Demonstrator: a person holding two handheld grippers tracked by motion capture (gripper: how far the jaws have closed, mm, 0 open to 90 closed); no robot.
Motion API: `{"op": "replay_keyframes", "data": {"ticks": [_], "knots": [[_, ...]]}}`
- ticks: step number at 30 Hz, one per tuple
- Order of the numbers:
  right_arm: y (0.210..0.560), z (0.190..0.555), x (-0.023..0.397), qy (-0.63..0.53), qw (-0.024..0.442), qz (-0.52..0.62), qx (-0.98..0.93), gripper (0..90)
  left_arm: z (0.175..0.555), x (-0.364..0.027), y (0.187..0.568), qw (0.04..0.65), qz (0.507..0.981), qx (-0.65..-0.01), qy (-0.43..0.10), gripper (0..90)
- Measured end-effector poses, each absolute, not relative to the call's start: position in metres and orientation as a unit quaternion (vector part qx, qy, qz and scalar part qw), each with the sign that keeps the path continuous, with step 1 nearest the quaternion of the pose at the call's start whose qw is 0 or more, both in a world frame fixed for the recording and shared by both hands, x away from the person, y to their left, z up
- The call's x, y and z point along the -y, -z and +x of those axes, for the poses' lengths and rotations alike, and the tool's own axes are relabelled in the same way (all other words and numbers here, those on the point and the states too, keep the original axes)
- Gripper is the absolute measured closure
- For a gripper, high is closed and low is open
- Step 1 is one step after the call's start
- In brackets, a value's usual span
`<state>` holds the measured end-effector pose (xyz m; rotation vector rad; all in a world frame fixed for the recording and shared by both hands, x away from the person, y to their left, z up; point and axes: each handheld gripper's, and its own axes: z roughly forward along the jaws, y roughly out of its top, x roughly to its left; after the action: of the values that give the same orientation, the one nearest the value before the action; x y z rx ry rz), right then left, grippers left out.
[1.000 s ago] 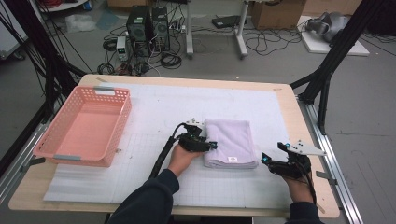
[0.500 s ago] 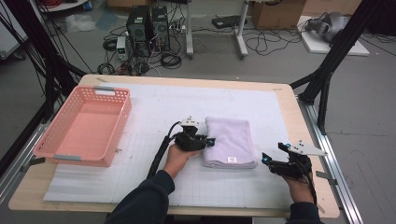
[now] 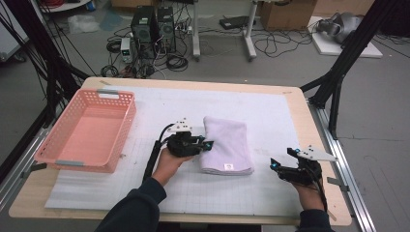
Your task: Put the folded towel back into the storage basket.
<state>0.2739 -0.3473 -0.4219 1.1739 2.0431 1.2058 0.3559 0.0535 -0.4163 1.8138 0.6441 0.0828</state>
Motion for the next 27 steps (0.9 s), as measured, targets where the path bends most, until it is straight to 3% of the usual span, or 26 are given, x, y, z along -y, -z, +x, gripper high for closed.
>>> {"op": "replay_keyframes", "data": {"ticks": [27], "knots": [[0.421,0.275,0.341,-0.439,0.245,0.422,-0.754,19.6,0.342,-0.150,0.362,0.616,0.744,-0.234,-0.109,73.5]]}}
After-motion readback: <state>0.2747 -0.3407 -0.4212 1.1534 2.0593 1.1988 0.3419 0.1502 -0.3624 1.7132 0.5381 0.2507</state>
